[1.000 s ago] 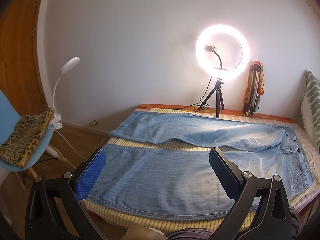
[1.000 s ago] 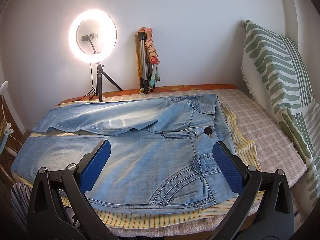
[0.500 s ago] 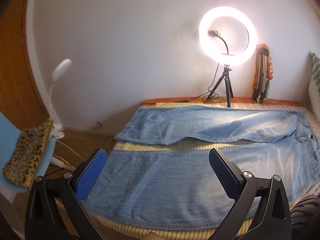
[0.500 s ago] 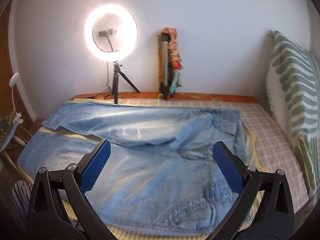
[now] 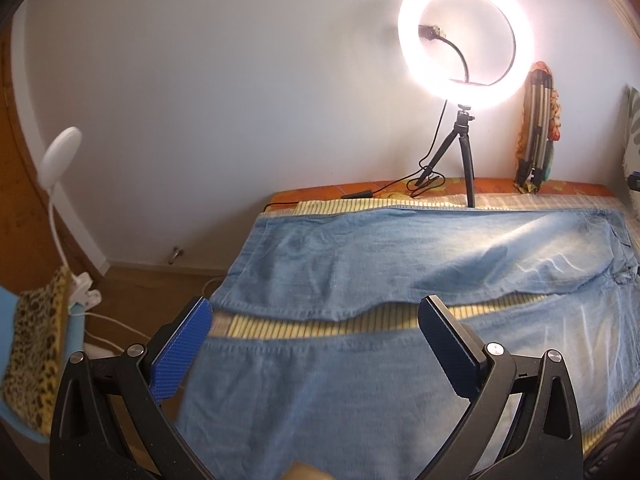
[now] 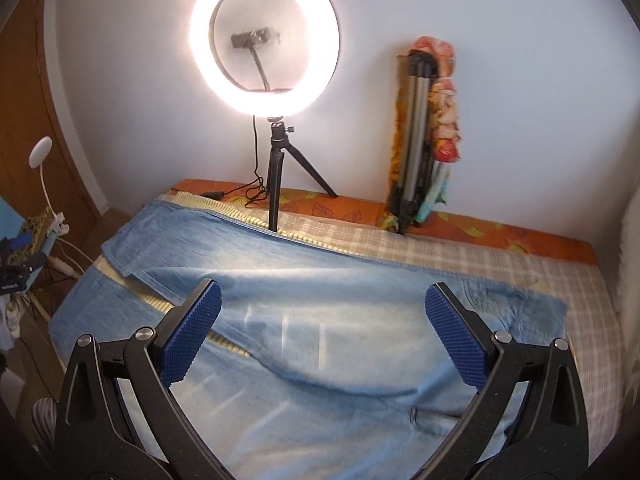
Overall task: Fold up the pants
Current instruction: 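Move the right tool to the jeans' leg seam and close on it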
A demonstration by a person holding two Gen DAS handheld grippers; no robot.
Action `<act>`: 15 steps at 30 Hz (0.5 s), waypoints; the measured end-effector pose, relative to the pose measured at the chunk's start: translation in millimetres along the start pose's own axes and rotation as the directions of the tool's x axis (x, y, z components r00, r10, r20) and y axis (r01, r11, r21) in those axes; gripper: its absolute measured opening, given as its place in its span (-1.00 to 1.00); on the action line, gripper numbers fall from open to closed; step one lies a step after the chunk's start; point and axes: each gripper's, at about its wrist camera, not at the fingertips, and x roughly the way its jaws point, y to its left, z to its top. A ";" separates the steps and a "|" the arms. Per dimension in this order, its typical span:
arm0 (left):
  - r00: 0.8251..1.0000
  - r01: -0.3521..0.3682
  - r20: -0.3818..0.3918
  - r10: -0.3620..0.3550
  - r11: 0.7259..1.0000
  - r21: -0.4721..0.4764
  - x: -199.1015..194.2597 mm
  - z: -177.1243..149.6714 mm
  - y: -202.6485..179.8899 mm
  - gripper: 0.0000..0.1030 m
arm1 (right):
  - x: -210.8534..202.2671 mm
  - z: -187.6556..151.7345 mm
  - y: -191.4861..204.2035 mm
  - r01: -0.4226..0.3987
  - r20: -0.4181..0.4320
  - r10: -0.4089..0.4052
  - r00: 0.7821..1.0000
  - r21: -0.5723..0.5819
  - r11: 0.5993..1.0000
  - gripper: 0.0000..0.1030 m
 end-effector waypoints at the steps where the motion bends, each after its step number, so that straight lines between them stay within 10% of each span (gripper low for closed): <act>1: 1.000 0.006 -0.007 -0.006 1.000 0.004 7.1 4.5 -0.3 0.99 | 14.2 6.1 0.6 -0.012 -0.010 0.012 1.000 -0.011 1.000 1.00; 7: 0.995 0.072 -0.067 -0.072 0.997 -0.010 56.1 22.5 -1.6 0.99 | 96.6 26.1 12.5 -0.040 -0.076 0.027 0.997 -0.176 0.984 0.94; 15: 0.981 0.103 -0.162 -0.109 0.994 -0.047 133.1 21.9 -3.3 0.76 | 209.8 17.6 19.6 -0.123 -0.257 0.045 0.965 -0.300 0.946 0.20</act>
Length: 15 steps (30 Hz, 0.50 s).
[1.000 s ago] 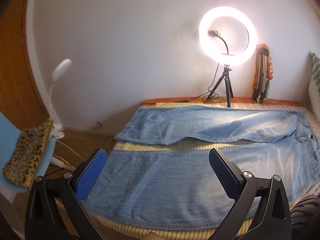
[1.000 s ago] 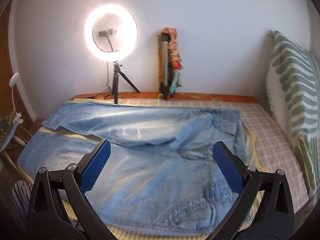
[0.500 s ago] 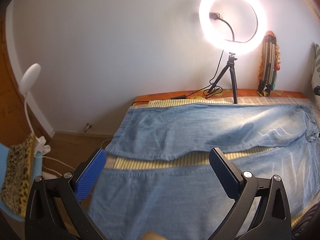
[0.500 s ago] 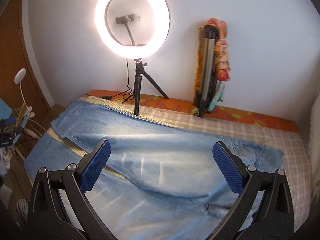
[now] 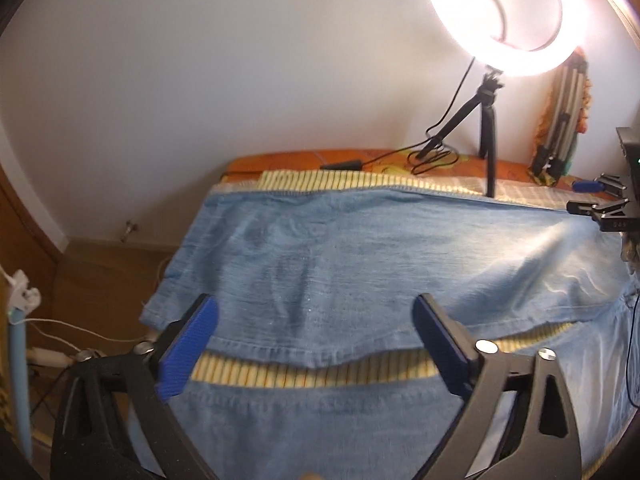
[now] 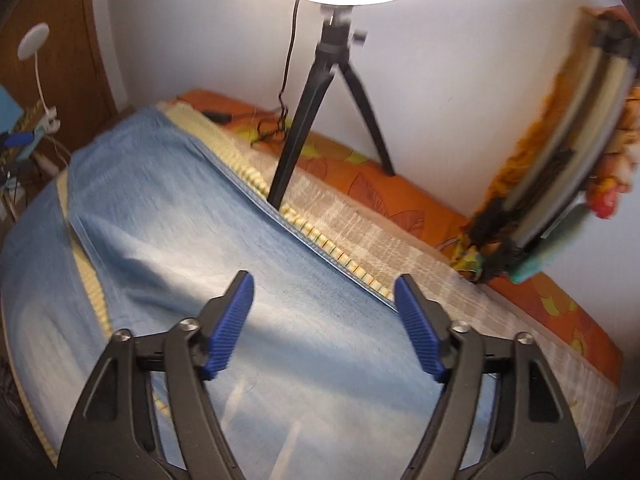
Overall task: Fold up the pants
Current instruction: 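Move the right tool to the jeans' leg seam and close on it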
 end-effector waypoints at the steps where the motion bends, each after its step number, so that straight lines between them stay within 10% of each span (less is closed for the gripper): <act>1: 1.000 -0.003 -0.009 0.003 1.000 -0.003 7.6 1.2 0.7 0.70 | 11.2 2.2 -0.9 -0.010 -0.015 0.010 1.000 -0.010 1.000 0.16; 15: 0.997 0.028 -0.070 -0.027 1.000 0.011 72.5 7.2 -5.4 0.44 | 83.8 20.6 18.4 -0.109 -0.125 0.093 0.988 -0.122 0.987 -0.27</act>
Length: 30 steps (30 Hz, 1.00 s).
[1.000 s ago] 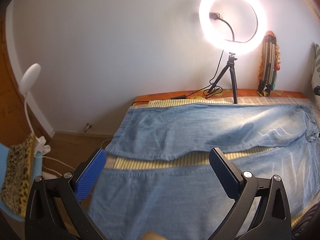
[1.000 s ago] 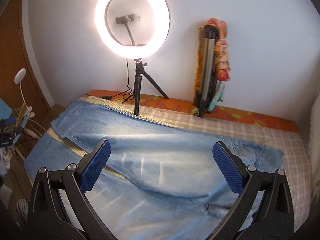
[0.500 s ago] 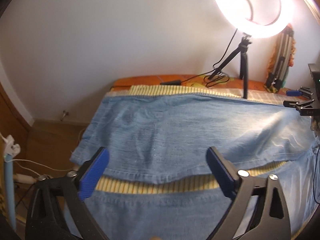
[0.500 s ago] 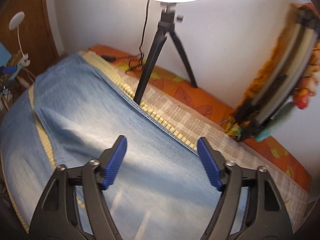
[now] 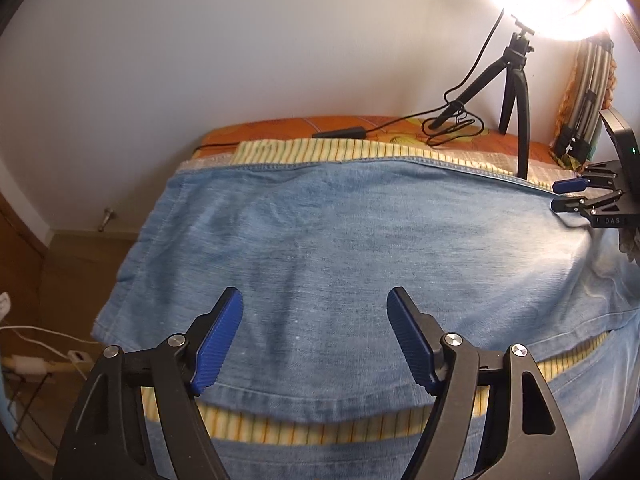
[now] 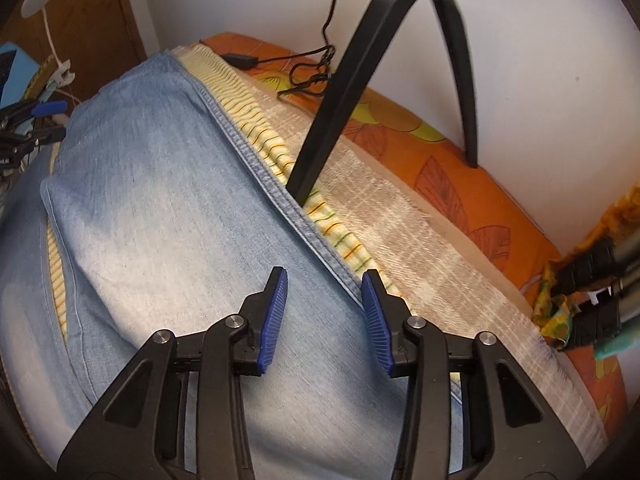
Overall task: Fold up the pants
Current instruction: 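Move the right tool to the jeans' leg seam and close on it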
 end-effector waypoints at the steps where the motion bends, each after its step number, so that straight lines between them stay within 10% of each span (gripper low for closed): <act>1: 1.000 0.002 -0.003 -0.002 1.000 -0.003 2.1 -0.1 -0.1 0.44 | 2.6 -0.7 2.3 0.008 -0.009 -0.008 1.000 -0.006 1.000 -0.35; 4: 1.000 0.000 -0.006 0.000 1.000 -0.017 5.0 0.6 1.9 0.44 | 0.6 -1.3 8.6 0.063 0.008 -0.063 0.998 -0.018 0.998 -0.83; 8: 1.000 0.001 -0.002 -0.001 0.999 -0.054 1.7 4.5 11.5 0.45 | -17.5 -3.8 20.3 0.061 0.040 -0.060 0.997 -0.022 0.998 -0.97; 17: 1.000 0.018 0.022 -0.017 0.996 -0.085 -11.7 13.1 19.7 0.45 | -29.6 -0.8 36.1 0.063 0.056 -0.059 0.997 -0.072 0.995 -0.95; 21: 1.000 0.015 0.024 -0.014 0.997 -0.069 -12.1 12.8 15.7 0.45 | -18.0 1.4 22.4 0.094 0.054 -0.089 0.995 -0.083 0.992 -0.04; 28: 1.000 0.010 0.009 -0.009 0.997 -0.080 0.6 16.0 17.5 0.45 | 9.8 0.0 6.3 0.012 0.021 -0.011 1.000 -0.048 0.999 -0.04; 30: 1.000 0.012 0.003 -0.012 0.996 -0.087 4.6 16.0 17.9 0.45 | 10.1 -0.9 4.3 -0.016 0.030 0.016 0.999 -0.017 1.000 -0.40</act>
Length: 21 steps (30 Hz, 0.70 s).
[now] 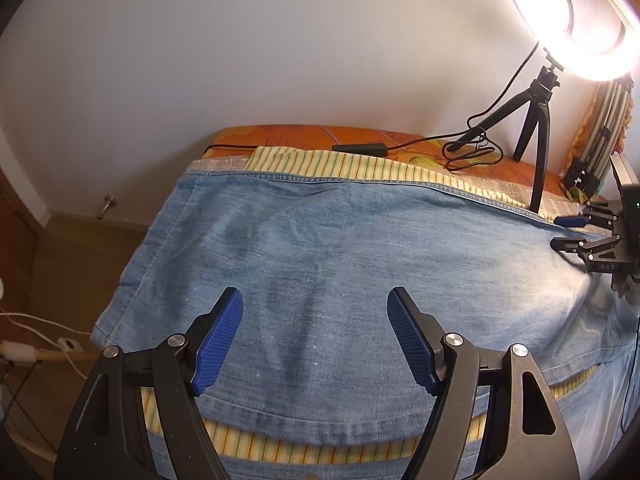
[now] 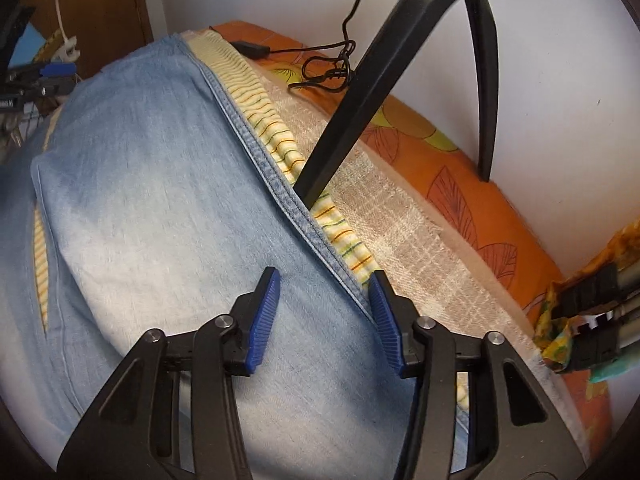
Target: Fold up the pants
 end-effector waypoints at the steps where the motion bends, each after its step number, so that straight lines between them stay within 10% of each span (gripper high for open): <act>1: 1.000 -0.001 -0.002 0.001 1.000 -0.002 1.3 -0.1 0.2 0.45 | -0.8 -0.5 2.3 0.020 0.003 -0.020 1.000 -0.004 1.000 -0.56; 2: 1.000 -0.002 -0.004 0.002 1.000 -0.002 2.1 -0.2 0.4 0.45 | -2.0 -1.3 7.3 0.059 0.000 -0.059 0.998 -0.029 0.998 -0.82; 10: 0.998 0.057 -0.004 -0.058 0.993 -0.103 -3.4 11.0 19.1 0.53 | -69.0 -7.7 39.7 0.097 0.125 -0.093 0.988 -0.026 0.995 -0.93; 21: 0.977 0.159 -0.086 -0.196 0.936 -0.315 17.4 26.5 45.9 0.53 | -133.2 -68.4 123.5 -0.119 0.095 0.133 0.987 -0.133 0.984 -0.93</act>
